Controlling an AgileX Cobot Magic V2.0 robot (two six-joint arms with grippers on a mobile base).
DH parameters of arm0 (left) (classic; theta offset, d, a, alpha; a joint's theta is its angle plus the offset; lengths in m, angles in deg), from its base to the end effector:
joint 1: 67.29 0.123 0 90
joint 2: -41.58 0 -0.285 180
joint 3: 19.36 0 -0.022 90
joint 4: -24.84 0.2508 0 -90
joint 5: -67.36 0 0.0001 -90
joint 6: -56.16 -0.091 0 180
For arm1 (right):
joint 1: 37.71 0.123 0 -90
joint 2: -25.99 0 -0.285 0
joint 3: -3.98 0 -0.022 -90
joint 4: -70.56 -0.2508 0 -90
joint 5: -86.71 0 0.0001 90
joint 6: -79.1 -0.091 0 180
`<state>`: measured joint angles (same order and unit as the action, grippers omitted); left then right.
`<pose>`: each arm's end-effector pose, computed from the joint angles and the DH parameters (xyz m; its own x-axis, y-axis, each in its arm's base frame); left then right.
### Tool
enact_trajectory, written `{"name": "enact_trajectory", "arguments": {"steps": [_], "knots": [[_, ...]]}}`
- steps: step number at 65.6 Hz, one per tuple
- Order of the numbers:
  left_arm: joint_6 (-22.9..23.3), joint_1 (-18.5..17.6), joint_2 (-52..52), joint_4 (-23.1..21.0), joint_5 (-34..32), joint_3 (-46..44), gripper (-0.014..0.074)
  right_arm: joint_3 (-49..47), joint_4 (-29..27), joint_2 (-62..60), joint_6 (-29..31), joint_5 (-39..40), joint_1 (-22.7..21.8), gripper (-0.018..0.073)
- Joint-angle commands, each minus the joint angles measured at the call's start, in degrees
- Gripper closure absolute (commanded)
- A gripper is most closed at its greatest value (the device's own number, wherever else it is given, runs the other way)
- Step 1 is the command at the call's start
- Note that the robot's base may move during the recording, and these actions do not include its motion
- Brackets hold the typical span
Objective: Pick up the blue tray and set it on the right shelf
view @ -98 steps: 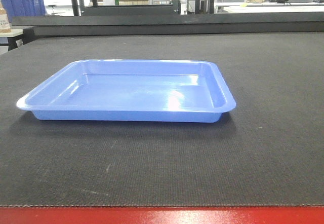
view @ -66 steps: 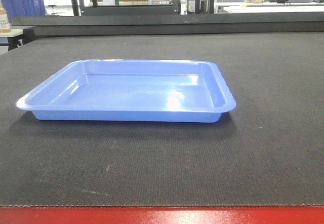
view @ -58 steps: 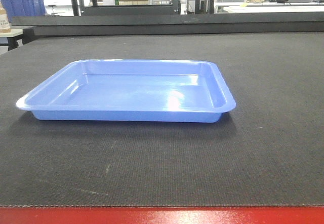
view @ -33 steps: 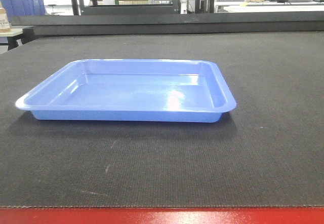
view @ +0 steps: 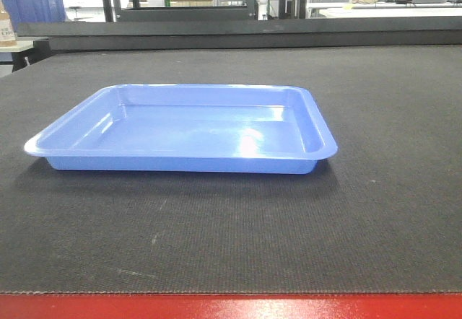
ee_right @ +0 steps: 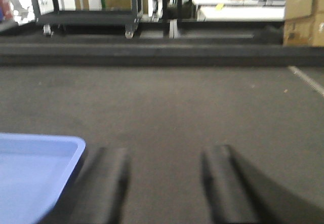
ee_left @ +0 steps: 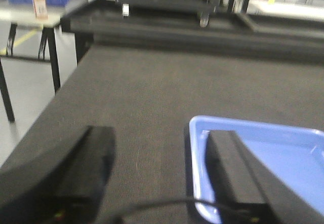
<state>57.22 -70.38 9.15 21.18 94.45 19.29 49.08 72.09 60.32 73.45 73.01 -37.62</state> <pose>0.0793 -0.0069 0.3650 -0.1469 -0.0675 -0.9868 0.0718 0.9943 -0.0787 0.0980 -0.0004 0.3463 -0.0540 0.0725 -0.9959 0.0087 0.9974 0.0722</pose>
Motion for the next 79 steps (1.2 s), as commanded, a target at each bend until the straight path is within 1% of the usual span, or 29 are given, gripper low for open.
{"name": "enact_trajectory", "arguments": {"steps": [1, 5, 9, 11, 16, 24, 27, 32, 39, 45, 46, 49, 54, 58, 63, 71, 79], "knots": [[-0.3, -0.5, -5.1, 0.0, -4.3, -2.9, 0.0153, -2.9, 0.1, 4.7, 0.3, 6.6, 1.4, -0.0078], [-0.3, -0.6, -8.7, -0.4, -4.1, -4.4, 0.0153, -4.8, 0.1, 7.4, 0.3, 6.5, 3.2, -0.0063], [-0.3, -1.3, -12.0, -0.5, -3.0, -7.1, 0.0153, -7.7, -0.1, 10.5, 0.3, 6.2, 6.2, -0.0062], [-1.1, -2.0, -14.0, -0.5, -2.0, -8.9, 0.0153, -9.2, -0.2, 12.2, 0.3, 5.7, 8.0, -0.0062], [-4.8, -4.3, -18.7, -0.5, 1.1, -13.1, 0.0153, -14.1, -0.4, 16.5, 0.3, 2.9, 12.6, -0.0062], [-5.3, -9.1, -28.0, -0.5, 7.6, -21.2, 0.0153, -24.0, -0.7, 26.6, 0.3, -5.6, 21.1, -0.0062], [-5.3, -10.3, -31.3, -0.5, 10.8, -23.7, 0.0153, -27.8, -0.8, 31.0, 0.3, -9.6, 23.4, -0.0062], [-5.3, -11.9, -38.8, -0.5, 15.9, -29.2, 0.0153, -34.5, -0.9, 38.6, -0.4, -16.8, 25.6, -0.0062], [-4.7, -12.0, -48.4, 0.3, 22.0, -36.1, 0.0153, -44.3, -0.7, 49.7, -5.4, -26.7, 25.6, -0.0062], [-1.1, -11.9, -55.9, 3.7, 25.3, -41.3, 0.0153, -51.0, -0.4, 57.1, -8.8, -32.9, 24.8, -0.0062], [-0.2, -11.9, -57.0, 4.9, 25.9, -42.1, 0.0153, -51.9, -0.4, 58.2, -9.3, -33.7, 24.8, -0.0062], [1.9, -11.9, -60.1, 6.6, 27.8, -44.2, 0.0153, -54.6, 0.0, 61.3, -10.5, -36.0, 24.8, -0.0062], [4.5, -11.9, -66.0, 8.2, 31.0, -48.7, 0.0153, -59.2, 0.8, 66.8, -12.0, -37.9, 24.8, -0.0062], [6.4, -11.9, -70.0, 8.1, 33.0, -51.9, 0.0154, -62.0, 1.8, 70.4, -14.2, -39.2, 24.6, -0.0062], [6.4, -11.9, -74.6, 6.3, 34.5, -55.2, 0.0154, -64.6, 1.8, 74.2, -16.4, -40.3, 24.1, -0.0062], [6.4, -11.9, -79.4, 4.4, 33.9, -58.5, 0.0155, -65.9, 1.8, 78.4, -18.3, -40.2, 22.7, -0.0062], [6.4, -11.9, -82.5, 2.8, 31.9, -59.2, 0.0157, -65.9, 1.8, 81.6, -18.3, -39.8, 21.9, -0.0062]]}}
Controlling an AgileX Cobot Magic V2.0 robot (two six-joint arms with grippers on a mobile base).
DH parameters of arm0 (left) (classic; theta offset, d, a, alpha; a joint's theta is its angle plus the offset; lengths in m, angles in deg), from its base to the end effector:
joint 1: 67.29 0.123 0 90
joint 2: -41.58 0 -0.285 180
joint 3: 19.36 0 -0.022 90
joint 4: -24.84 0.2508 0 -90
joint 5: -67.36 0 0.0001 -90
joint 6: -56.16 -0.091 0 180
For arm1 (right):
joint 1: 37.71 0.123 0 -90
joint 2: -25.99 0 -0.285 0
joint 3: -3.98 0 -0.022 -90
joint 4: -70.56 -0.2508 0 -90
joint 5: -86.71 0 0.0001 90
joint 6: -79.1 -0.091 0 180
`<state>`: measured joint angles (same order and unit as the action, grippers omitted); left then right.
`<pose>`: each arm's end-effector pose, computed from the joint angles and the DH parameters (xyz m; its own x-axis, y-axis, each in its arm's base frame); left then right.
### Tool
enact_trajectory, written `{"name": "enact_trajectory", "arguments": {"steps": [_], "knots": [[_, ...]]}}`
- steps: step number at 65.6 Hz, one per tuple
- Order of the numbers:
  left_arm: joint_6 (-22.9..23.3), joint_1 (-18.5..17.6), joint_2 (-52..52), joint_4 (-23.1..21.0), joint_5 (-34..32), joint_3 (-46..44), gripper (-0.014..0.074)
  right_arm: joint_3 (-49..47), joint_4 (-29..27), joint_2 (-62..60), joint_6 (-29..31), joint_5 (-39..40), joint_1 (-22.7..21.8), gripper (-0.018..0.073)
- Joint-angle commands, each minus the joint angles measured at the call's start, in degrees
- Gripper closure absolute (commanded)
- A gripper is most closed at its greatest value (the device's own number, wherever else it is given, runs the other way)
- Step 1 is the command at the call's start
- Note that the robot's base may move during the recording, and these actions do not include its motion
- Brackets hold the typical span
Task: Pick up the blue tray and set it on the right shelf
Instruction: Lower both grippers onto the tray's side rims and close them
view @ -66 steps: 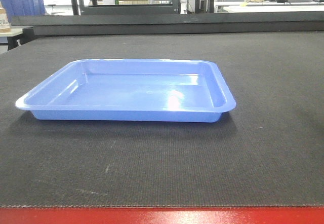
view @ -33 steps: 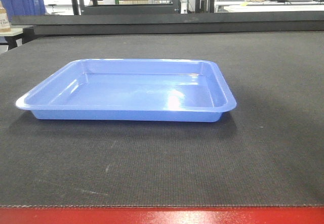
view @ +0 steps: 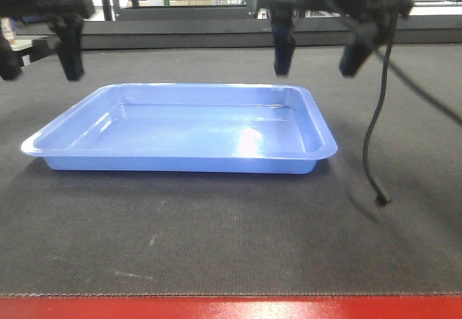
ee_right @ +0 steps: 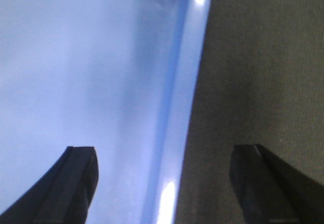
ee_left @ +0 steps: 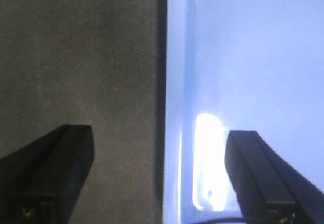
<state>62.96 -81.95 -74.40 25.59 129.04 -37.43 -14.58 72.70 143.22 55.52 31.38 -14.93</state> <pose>0.3949 -0.1022 0.2812 -0.9289 0.1270 -0.3478 0.1458 0.9889 -0.0284 0.3897 0.1606 0.2786 -0.9088 0.0308 -0.4162 -0.0312 0.9895 0.1414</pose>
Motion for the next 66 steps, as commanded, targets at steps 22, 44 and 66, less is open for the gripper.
{"name": "enact_trajectory", "arguments": {"steps": [22, 44, 66], "knots": [[0.7, -0.3, -5.0, -3.0, -4.9, -2.5, 0.016, -2.2, 1.2, 4.1, 0.2, 3.8, -0.4, -0.0062], [0.7, -0.3, -6.0, -3.3, -5.1, -2.5, 0.0188, -2.2, 1.2, 5.0, 1.2, 3.0, 0.2, 0.0121], [0.7, -0.3, -6.0, -3.9, -2.7, -2.9, 0.0615, -2.2, 1.2, 3.8, 1.2, 0.3, 0.2, 0.0502]]}}
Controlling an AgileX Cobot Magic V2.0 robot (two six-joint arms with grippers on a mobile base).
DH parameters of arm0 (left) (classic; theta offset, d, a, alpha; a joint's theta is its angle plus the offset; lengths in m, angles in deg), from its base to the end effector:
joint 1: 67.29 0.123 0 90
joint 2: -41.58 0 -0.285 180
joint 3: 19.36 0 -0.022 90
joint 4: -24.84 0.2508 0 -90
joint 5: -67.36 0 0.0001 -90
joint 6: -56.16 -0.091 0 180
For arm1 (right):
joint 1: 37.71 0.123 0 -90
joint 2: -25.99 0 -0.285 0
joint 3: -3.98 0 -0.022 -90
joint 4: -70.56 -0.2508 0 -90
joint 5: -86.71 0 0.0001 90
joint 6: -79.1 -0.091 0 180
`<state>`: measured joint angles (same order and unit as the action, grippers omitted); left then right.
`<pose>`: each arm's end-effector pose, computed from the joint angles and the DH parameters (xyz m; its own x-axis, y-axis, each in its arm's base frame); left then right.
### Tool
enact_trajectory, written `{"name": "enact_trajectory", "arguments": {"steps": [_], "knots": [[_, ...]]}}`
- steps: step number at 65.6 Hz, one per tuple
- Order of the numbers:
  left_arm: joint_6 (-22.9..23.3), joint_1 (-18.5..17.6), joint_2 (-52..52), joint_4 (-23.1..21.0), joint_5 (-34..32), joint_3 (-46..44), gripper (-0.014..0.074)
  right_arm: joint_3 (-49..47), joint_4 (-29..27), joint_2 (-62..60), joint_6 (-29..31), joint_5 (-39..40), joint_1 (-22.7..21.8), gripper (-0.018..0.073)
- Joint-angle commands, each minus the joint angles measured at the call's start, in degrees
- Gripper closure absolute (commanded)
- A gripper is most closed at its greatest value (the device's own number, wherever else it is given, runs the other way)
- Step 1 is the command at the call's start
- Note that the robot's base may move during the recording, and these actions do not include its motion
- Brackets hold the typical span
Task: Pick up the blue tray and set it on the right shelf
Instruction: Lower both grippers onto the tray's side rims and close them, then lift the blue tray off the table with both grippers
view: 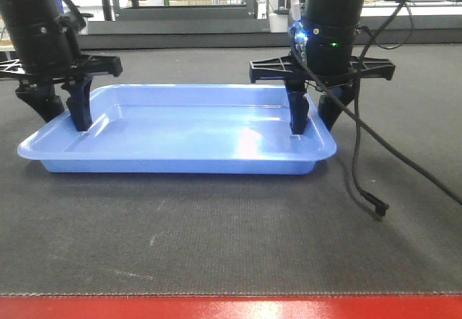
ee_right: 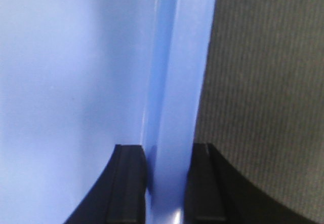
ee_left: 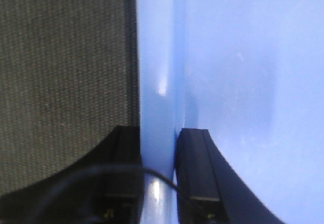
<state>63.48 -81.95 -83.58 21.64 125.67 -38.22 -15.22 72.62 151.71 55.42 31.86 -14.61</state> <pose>0.4198 -0.1143 0.2191 -0.9626 0.0902 -0.2556 0.1158 0.9895 -0.0869 0.4077 0.1710 0.2179 -0.9520 0.0097 -0.3061 -0.0209 0.9951 0.0966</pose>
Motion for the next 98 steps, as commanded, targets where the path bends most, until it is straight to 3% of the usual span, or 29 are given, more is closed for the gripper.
{"name": "enact_trajectory", "arguments": {"steps": [1, 30, 55, 73, 98], "knots": [[0.1, -0.3, 3.3, 0.1, 1.5, -2.4, 0.0618, -1.6, 1.3, -5.0, 1.3, -0.3, -0.1, 0.0502], [0.1, -0.6, 19.2, 0.7, 9.1, -3.9, 0.0635, 1.1, 5.6, -22.4, 1.3, -4.0, -0.1, 0.0502], [2.9, -8.1, 34.1, 1.2, 13.0, 10.4, 0.0635, 18.2, 7.7, -38.7, 1.3, -6.4, 4.6, 0.0502], [5.2, -14.8, 38.6, 1.8, 18.4, 12.6, 0.0635, 20.2, 7.7, -44.9, 1.3, -9.4, 8.3, 0.0502], [6.0, -15.9, 39.9, 1.2, 18.4, 12.6, 0.0635, 20.2, 7.7, -49.0, 1.3, -9.8, 8.3, 0.0502]]}}
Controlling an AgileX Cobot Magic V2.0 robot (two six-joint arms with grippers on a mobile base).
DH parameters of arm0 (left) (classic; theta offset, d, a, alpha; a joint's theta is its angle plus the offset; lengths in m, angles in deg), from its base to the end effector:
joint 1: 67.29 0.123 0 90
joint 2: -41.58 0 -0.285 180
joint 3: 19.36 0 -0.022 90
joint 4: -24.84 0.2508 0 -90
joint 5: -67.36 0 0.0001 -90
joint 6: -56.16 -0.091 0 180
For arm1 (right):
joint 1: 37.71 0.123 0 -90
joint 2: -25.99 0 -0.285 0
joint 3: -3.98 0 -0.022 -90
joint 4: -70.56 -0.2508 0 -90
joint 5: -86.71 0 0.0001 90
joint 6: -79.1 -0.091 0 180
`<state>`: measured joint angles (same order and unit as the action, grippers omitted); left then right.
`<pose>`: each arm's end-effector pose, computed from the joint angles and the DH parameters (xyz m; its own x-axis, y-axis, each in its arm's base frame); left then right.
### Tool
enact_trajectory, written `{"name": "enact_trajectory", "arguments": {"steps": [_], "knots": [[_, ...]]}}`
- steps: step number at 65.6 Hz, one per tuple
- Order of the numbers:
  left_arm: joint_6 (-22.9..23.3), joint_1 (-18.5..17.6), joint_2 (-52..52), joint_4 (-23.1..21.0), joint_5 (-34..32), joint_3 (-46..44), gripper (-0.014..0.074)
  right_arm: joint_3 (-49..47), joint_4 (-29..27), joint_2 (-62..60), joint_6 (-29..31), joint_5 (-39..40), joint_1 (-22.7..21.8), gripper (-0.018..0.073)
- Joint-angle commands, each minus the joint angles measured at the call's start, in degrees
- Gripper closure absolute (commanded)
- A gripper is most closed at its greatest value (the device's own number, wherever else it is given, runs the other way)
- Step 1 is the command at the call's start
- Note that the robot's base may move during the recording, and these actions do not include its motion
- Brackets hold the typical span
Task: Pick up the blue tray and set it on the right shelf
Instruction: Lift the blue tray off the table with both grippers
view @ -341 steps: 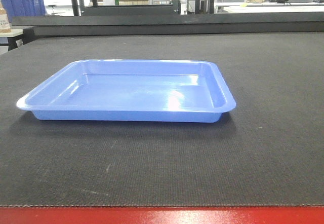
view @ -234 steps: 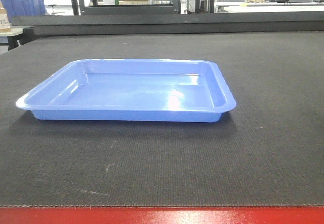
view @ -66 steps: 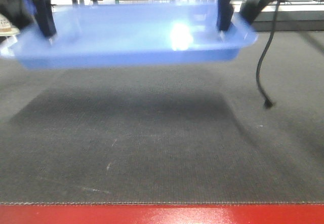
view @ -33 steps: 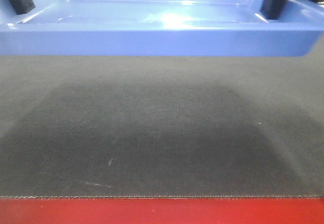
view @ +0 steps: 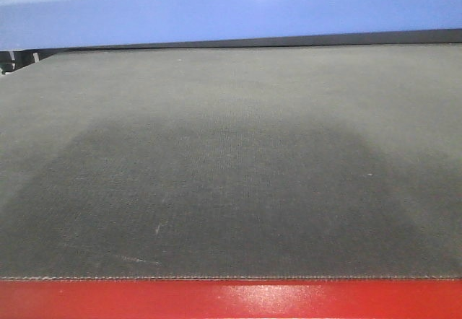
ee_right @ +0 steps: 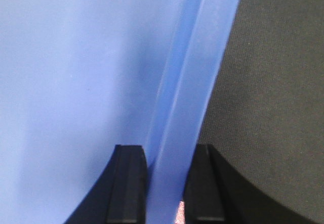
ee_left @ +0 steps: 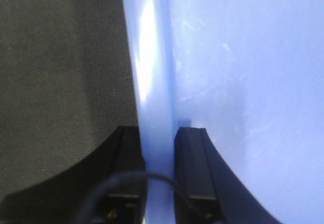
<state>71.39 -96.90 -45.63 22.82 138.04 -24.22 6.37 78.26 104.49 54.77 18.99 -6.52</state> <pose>0.2358 -0.1375 0.3818 -0.8840 0.1875 -0.4282 0.2753 0.9491 -0.1528 0.2065 0.1118 0.3867 -0.8458 -0.0889 -0.5260 -0.1609 0.9826 0.0927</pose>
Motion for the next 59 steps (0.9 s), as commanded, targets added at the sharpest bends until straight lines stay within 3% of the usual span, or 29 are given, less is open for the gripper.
{"name": "enact_trajectory", "arguments": {"steps": [1, 59], "knots": [[-1.9, -1.0, 1.9, -0.1, 6.1, -1.4, 0.0635, -1.4, 2.1, -1.7, 1.9, 3.0, 0.2, 0.0503], [-1.9, -1.0, 1.9, -0.8, 6.1, -1.4, 0.0635, -1.4, 2.1, -1.7, 1.9, 2.6, 0.2, 0.0503]]}}
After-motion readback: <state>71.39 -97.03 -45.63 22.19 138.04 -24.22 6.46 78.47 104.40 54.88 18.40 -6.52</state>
